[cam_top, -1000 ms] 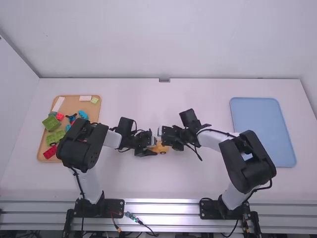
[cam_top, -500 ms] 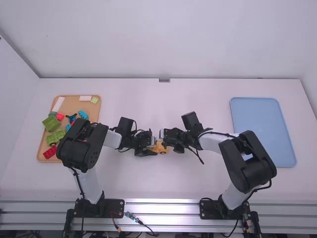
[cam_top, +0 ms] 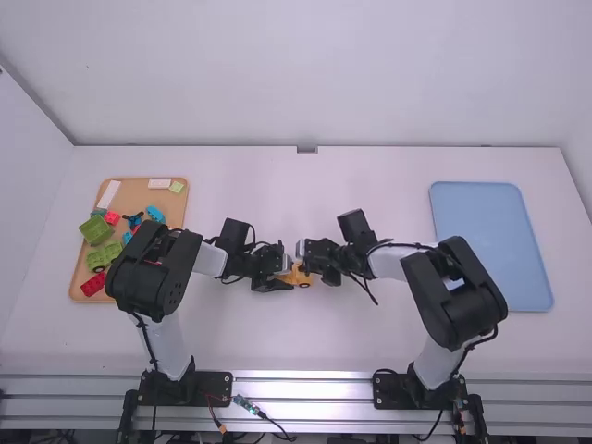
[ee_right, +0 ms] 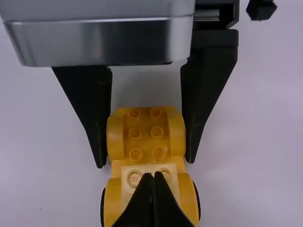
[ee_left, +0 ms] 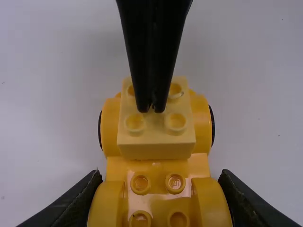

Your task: Assemble lego blocks to make yellow taxi

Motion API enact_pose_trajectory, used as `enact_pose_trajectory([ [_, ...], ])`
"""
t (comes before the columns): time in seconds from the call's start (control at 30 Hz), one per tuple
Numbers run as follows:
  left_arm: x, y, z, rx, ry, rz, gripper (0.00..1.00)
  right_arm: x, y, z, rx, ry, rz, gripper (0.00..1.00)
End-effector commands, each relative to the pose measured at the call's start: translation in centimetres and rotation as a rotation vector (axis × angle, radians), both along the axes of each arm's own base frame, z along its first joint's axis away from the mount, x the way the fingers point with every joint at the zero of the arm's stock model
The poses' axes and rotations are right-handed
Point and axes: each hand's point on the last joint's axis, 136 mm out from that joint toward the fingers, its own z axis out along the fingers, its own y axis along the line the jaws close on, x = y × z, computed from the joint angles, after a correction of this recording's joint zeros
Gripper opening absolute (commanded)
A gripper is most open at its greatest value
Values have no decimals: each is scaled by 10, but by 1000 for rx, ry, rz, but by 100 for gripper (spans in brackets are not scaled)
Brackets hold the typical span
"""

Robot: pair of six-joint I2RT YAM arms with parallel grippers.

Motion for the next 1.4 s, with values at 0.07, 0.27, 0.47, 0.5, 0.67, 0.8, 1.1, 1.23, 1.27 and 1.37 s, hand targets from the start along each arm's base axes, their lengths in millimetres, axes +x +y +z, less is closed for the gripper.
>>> enact_pose_trajectory([
  [0.07, -13, 22, -42, 180, 72, 64, 41, -15, -12, -37, -91, 93, -19, 0],
  [0.27, -11, 22, -41, 178, 65, 65, 41, -17, -17, -51, -128, 123, -33, 0],
  [0.47, -11, 22, -41, 177, 65, 65, 41, -20, -25, -71, -190, 144, -51, 0],
  [0.5, -11, 22, -41, 178, 64, 66, 41, -21, -26, -74, -195, 151, -47, 0],
  [0.67, -11, 22, -41, 178, 65, 65, 41, -22, -28, -83, -194, 160, -46, 0],
  [0.8, -11, 22, -41, 177, 65, 66, 41, -20, -26, -79, -169, 167, -41, 0],
  [1.1, -11, 22, -41, 177, 65, 66, 44, 8, -14, -13, -127, 47, -49, 0],
  [1.23, -10, 22, -41, 176, 66, 69, 46, 26, -16, 15, -123, -45, -83, 0],
  [1.27, -9, 22, -41, 176, 68, 70, 46, 28, -16, 20, -121, -54, -95, 0],
  [1.37, -7, 21, -39, 177, 71, 70, 47, 39, -20, 31, -141, -78, -161, 0],
])
